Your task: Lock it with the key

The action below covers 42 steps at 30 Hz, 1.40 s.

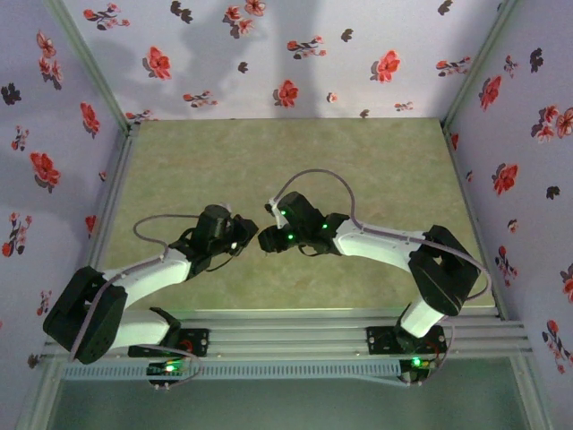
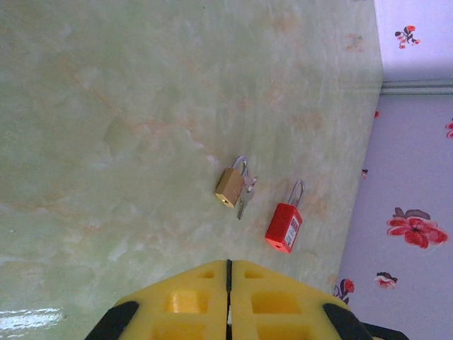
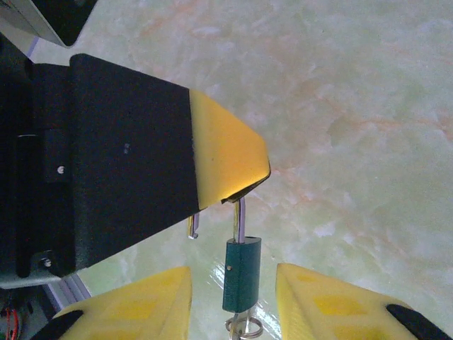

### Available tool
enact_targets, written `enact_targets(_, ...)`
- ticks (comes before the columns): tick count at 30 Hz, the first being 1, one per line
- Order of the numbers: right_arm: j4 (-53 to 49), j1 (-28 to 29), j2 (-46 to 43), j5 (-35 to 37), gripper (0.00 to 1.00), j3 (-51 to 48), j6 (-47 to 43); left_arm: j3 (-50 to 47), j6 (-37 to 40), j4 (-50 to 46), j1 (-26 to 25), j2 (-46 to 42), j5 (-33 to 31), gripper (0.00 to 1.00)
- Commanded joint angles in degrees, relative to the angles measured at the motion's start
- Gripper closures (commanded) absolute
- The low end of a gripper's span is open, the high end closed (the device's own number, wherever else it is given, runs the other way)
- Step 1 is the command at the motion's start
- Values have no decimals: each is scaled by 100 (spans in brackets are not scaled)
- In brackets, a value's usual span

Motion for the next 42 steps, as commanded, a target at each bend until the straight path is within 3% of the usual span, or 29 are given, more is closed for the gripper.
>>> enact_targets(1, 115, 30, 34, -83, 65, -67, -16, -32, 38, 4, 48, -146, -7, 100)
enact_targets(12, 101, 124, 145, 24, 66, -37, -42, -23, -58, 0, 83, -242, -9, 100)
enact_targets(36, 325, 152, 222, 89, 81, -128, -7, -191, -142, 153, 98, -349, 87, 100)
enact_targets(42, 340, 152, 259, -21, 79, -120, -15, -174, -159, 131, 106, -416, 88, 100)
